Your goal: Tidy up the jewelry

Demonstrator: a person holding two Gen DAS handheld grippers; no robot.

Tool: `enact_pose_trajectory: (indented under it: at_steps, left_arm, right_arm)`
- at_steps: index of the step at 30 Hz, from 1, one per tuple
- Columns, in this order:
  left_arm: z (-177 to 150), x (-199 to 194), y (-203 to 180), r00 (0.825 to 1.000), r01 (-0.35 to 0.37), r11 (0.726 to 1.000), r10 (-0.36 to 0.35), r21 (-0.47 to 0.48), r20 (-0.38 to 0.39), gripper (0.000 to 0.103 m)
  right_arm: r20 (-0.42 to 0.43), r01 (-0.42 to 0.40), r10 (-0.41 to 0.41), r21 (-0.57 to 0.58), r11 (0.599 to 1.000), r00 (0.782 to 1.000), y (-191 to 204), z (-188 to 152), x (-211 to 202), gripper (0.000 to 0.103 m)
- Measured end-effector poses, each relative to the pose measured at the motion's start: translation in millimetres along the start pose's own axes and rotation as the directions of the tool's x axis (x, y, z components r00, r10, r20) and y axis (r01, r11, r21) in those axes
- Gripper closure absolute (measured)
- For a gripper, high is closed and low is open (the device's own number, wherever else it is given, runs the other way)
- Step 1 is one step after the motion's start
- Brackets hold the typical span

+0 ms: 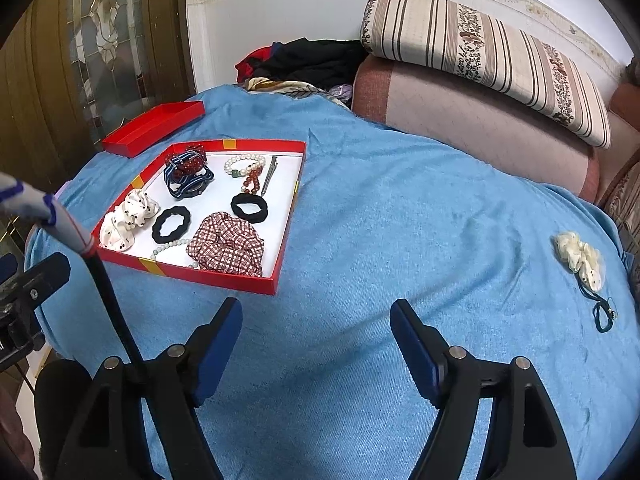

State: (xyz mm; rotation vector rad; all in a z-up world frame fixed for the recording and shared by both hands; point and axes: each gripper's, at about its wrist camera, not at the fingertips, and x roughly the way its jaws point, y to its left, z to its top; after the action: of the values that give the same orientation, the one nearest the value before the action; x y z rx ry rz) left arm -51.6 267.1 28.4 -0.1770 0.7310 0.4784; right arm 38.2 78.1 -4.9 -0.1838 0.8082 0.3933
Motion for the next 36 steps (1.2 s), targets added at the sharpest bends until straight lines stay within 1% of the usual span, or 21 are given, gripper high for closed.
enact_pose_trajectory:
  at_steps: [6,23,36]
  left_arm:
    - [-1,2,1,1.000,0.002,1.000,-0.002,-0.007,-0.009,0.000]
    - [-5,12,8,1.000,0.003,1.000,-0.004,-0.026,-0.029,0.000]
    - [-5,12,10,1.000,0.002,0.999,-0.002,-0.036,-0.025,0.000]
  right_arm:
    - [-0.010,0.002,-0.002,0.001,1.000,1.000,0,-2,2,0.022]
    - [-0.028,-0.007,0.006,-0.040,0.999,1.000,12,-6,8,0.021]
    - [-0.023,-0.007,0.006,-0.039,0.999,1.000,16,1,10,0.019]
